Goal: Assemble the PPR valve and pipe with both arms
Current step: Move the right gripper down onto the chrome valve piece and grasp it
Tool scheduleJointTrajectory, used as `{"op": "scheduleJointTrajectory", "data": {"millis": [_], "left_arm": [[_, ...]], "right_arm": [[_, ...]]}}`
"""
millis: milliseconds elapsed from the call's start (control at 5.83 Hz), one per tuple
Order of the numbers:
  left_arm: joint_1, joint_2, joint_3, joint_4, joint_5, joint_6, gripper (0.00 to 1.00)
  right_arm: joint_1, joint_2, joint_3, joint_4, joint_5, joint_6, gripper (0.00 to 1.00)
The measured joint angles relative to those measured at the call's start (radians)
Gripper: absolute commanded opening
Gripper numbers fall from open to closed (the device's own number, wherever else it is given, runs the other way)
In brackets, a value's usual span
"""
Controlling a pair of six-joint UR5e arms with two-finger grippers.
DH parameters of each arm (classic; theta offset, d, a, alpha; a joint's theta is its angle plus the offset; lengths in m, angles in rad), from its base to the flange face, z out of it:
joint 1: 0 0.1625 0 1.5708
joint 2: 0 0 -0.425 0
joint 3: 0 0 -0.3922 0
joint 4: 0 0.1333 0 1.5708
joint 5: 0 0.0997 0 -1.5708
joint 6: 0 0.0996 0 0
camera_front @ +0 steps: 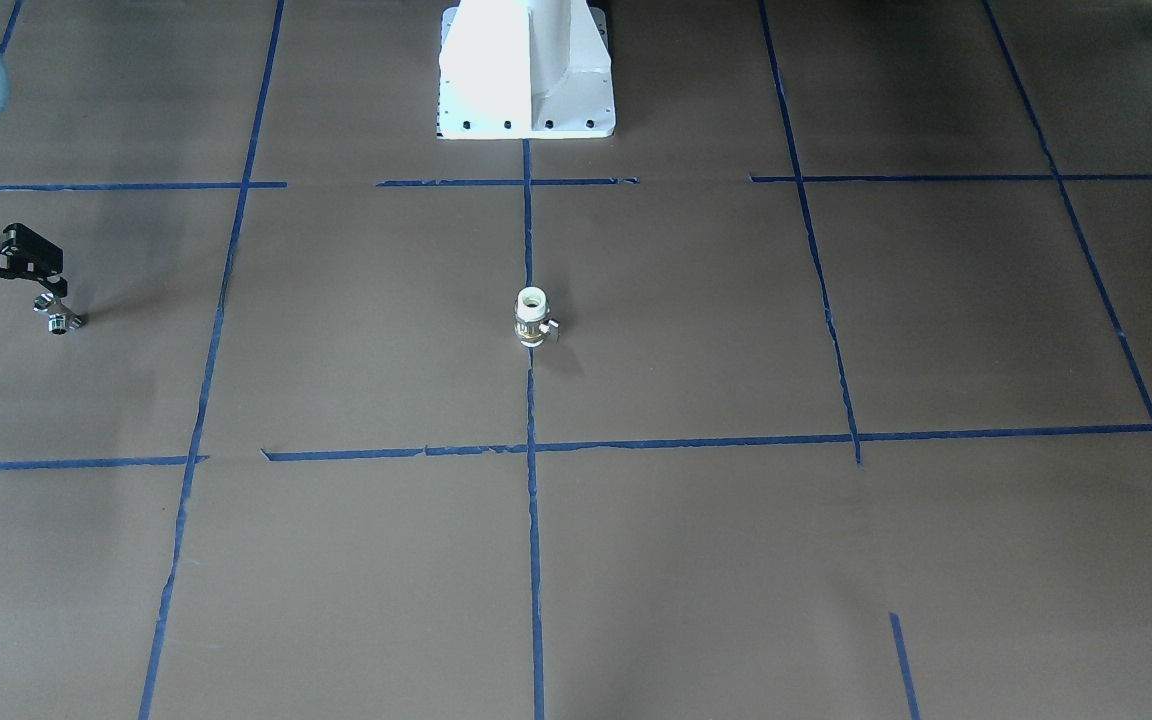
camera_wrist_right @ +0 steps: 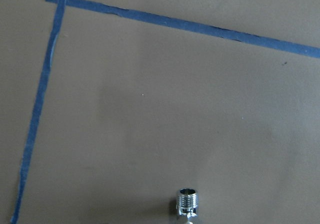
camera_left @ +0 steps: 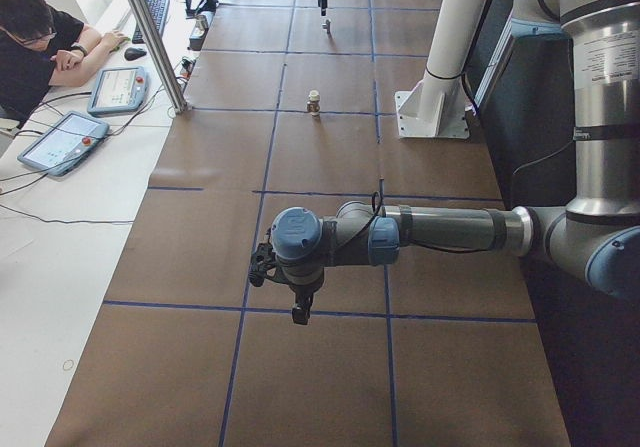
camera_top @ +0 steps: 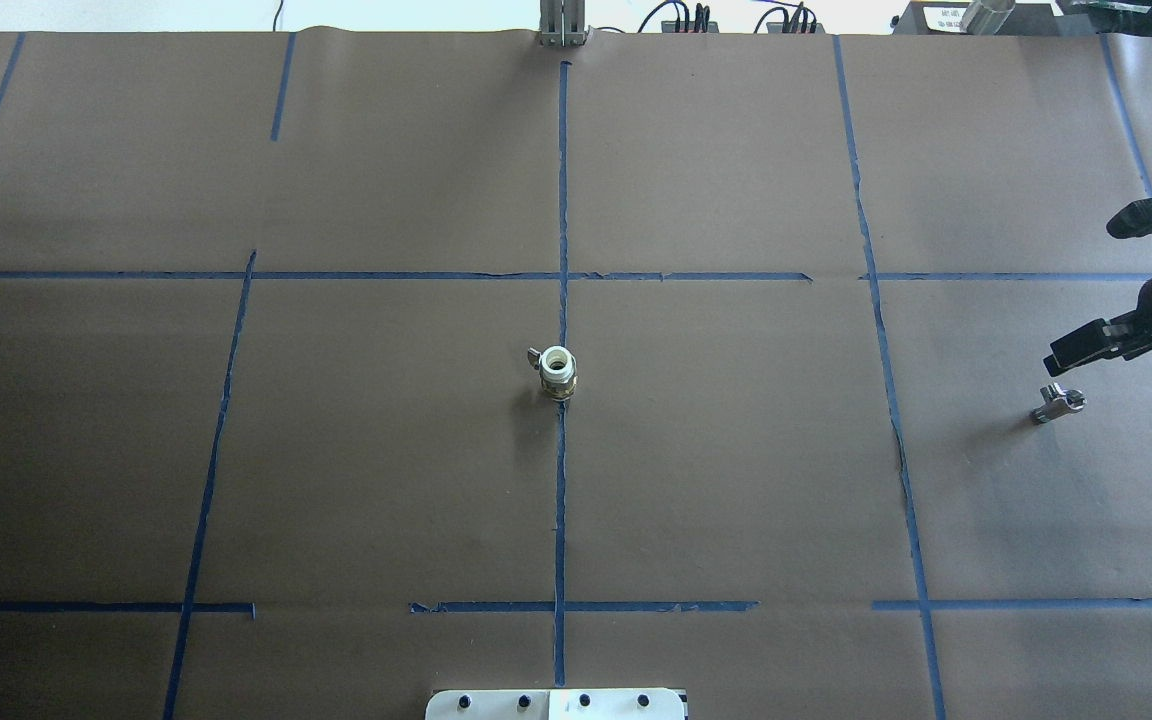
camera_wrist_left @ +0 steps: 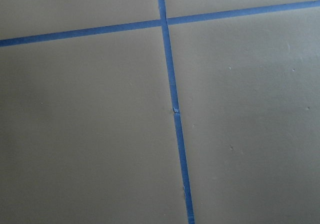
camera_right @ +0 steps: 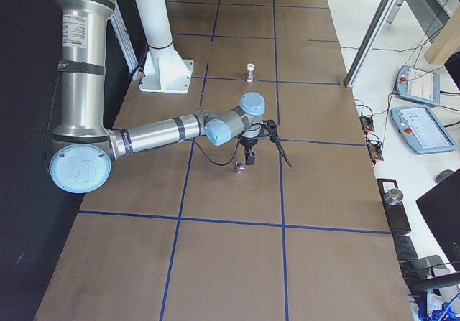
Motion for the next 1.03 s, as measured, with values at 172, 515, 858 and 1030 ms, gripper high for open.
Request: {"op": "scheduleJointTrajectory", "data": {"millis": [172,515,858,1030], "left_arm": [[0.000,0.000,-0.001,0.000,0.000,0.000,1.00],[0.000,0.001,-0.001,-0.001,0.000,0.001,1.00],[0.000,0.001,-0.002,-0.001,0.001,0.001,1.00],[0.000,0.002,-0.005,-0.001,0.001,0.001,1.00]], "right_arm": [[-0.023,-0.008,-0.026,0.044,-0.026,0.014,1.00],[-0.056,-0.021,-0.046,0.089,-0.040,0.040,1.00],[-0.077,-0.033,-0.049,0.096,-0.044,0.044,0.99],[-0.082,-0.034,-0.051,0.097,-0.048,0.045,0.99]]}}
